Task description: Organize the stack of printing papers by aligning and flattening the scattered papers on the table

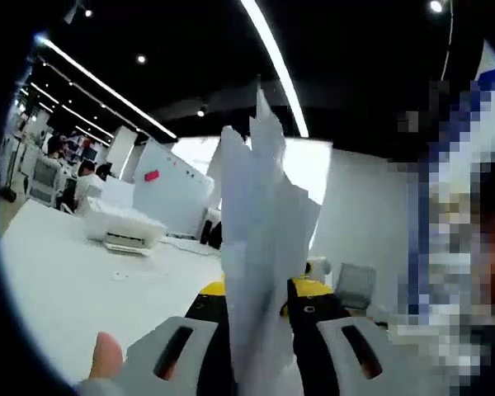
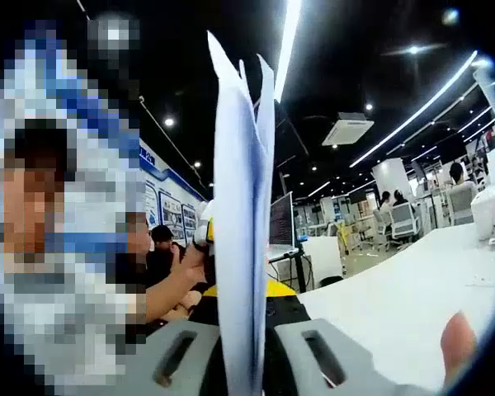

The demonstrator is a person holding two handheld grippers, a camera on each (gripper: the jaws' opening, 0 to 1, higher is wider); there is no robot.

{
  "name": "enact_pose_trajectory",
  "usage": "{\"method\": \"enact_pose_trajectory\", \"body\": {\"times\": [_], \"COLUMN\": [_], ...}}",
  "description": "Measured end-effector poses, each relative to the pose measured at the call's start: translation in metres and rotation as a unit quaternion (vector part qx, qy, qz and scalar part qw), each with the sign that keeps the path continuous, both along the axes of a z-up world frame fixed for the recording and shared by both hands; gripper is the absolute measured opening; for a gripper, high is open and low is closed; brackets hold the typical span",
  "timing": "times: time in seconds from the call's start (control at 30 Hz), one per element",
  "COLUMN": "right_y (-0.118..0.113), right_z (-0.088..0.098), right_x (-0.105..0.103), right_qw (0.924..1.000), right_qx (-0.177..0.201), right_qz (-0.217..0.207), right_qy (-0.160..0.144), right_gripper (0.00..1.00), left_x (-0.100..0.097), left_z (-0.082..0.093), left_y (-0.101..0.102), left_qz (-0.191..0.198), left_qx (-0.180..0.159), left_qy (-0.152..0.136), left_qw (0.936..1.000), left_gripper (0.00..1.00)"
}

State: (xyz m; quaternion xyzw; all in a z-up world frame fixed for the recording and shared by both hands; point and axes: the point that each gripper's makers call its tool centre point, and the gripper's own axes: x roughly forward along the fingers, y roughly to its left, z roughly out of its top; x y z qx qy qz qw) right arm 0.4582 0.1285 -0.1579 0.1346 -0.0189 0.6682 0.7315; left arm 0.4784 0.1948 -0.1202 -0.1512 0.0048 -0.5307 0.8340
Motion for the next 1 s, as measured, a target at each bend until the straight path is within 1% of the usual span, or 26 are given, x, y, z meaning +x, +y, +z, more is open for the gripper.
{"method": "enact_pose_trajectory", "body": {"times": [0.03,0.1,0.13,0.17,0.2,0.3,0.33,0.37,0.4,0.5,0.53,0.57,0.6,0.63,0.67,0.7,0.73,0.77,0.8,0.83,0.9,0.93,1.0], "right_y": [-0.002,-0.005,-0.005,-0.005,-0.004,-0.003,-0.002,-0.002,-0.002,0.001,0.001,0.002,0.003,0.004,0.006,0.007,0.009,0.008,0.008,0.009,0.01,0.01,0.01], "right_z": [0.001,0.002,0.002,0.002,0.003,0.007,0.011,0.016,0.021,0.026,0.024,0.019,0.01,0.001,-0.003,-0.011,-0.015,-0.016,-0.016,-0.017,-0.02,-0.021,-0.023], "right_x": [-0.001,0.0,-0.001,-0.001,-0.002,-0.001,-0.003,-0.003,-0.003,-0.006,-0.006,-0.008,-0.005,-0.004,-0.004,-0.006,-0.009,-0.009,-0.009,-0.008,-0.009,-0.008,-0.005], "right_qw": [1.0,0.9999,0.9998,0.9998,0.9998,0.9988,0.9989,0.9985,0.9981,0.9968,0.9952,0.9932,0.9942,0.9928,0.9934,0.9942,0.9941,0.9936,0.9928,0.993,0.9946,0.9944,0.9946], "right_qx": [0.006,0.014,0.015,0.016,0.016,0.005,0.007,0.008,0.011,0.004,-0.004,-0.014,-0.028,-0.043,-0.045,-0.053,-0.055,-0.052,-0.047,-0.045,-0.049,-0.05,-0.054], "right_qz": [0.002,-0.001,-0.001,-0.002,-0.001,-0.018,-0.016,-0.017,-0.018,-0.023,-0.026,-0.024,-0.031,-0.037,-0.037,-0.027,-0.019,-0.021,-0.026,-0.027,-0.02,-0.021,-0.028], "right_qy": [-0.004,-0.007,-0.011,-0.012,-0.013,-0.046,-0.043,-0.051,-0.058,-0.076,-0.094,-0.113,-0.099,-0.105,-0.099,-0.089,-0.091,-0.098,-0.107,-0.106,-0.089,-0.091,-0.084], "right_gripper": [0.0,0.0,0.0,0.0,0.0,0.0,0.0,0.0,0.0,0.0,0.0,0.0,0.07,0.18,0.27,0.23,0.15,0.09,0.1,0.1,0.11,0.13,0.18], "left_x": [-0.003,-0.007,-0.01,-0.01,-0.011,-0.013,-0.013,-0.014,-0.014,-0.011,-0.011,-0.009,-0.004,-0.003,-0.004,-0.004,-0.004,-0.005,-0.005,-0.005,-0.007,-0.008,-0.006], "left_z": [-0.005,-0.014,-0.018,-0.02,-0.021,-0.013,-0.01,-0.005,-0.001,0.005,0.003,0.001,-0.002,-0.007,-0.01,-0.014,-0.016,-0.017,-0.018,-0.019,-0.02,-0.02,-0.021], "left_y": [-0.001,-0.002,-0.003,-0.003,-0.003,-0.004,-0.003,-0.003,-0.002,0.001,0.002,0.004,0.008,0.01,0.011,0.012,0.011,0.011,0.01,0.009,0.007,0.007,0.006], "left_qz": [-0.004,-0.012,-0.019,-0.016,-0.017,-0.01,-0.008,-0.008,-0.01,-0.001,0.0,0.003,0.015,0.012,0.007,0.003,0.001,0.001,0.001,0.002,0.003,0.003,0.004], "left_qx": [0.008,0.017,0.025,0.026,0.028,0.029,0.03,0.026,0.018,0.013,0.014,0.013,0.008,0.003,-0.001,-0.002,0.0,0.001,0.003,0.009,0.014,0.013,-0.001], "left_qy": [-0.009,-0.013,-0.029,-0.034,-0.04,-0.08,-0.094,-0.107,-0.102,-0.119,-0.121,-0.123,-0.111,-0.099,-0.094,-0.091,-0.09,-0.091,-0.093,-0.094,-0.098,-0.099,-0.093], "left_qw": [0.9999,0.9997,0.9991,0.999,0.9986,0.9963,0.9951,0.9939,0.9946,0.9927,0.9925,0.9923,0.9937,0.9951,0.9955,0.9959,0.9959,0.9959,0.9957,0.9956,0.9951,0.995,0.9957], "left_gripper": [0.23,0.21,0.16,0.09,0.06,0.06,0.06,0.06,0.06,0.06,0.08,0.12,0.2,0.28,0.28,0.24,0.22,0.22,0.22,0.2,0.19,0.19,0.2]}}
